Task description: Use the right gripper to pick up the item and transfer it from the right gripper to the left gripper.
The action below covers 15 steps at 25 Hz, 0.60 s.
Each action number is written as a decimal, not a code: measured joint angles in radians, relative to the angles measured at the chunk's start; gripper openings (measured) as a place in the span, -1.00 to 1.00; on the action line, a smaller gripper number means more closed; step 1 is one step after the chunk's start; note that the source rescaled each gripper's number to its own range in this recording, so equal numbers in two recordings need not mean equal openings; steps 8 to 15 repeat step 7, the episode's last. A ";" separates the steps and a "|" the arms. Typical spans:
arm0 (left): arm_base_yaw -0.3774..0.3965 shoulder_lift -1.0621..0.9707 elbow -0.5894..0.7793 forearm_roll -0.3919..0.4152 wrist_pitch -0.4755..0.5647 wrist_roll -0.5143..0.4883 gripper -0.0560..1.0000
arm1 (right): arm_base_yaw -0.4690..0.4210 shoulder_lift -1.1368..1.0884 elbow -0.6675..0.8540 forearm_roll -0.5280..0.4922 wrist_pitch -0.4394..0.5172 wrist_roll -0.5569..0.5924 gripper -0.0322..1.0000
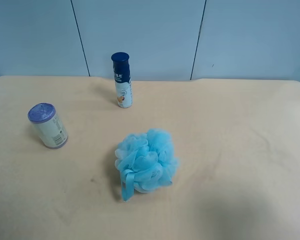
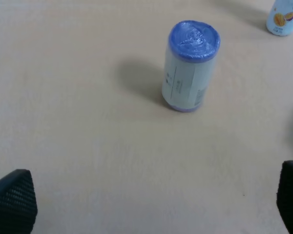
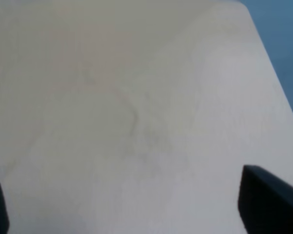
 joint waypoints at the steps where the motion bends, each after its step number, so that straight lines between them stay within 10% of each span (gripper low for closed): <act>1: 0.000 0.000 0.000 0.000 0.000 0.000 1.00 | 0.000 0.000 0.000 0.000 0.000 0.000 0.57; 15: 0.000 0.000 0.000 0.000 0.000 0.000 1.00 | 0.000 0.000 0.000 0.000 0.000 0.000 0.57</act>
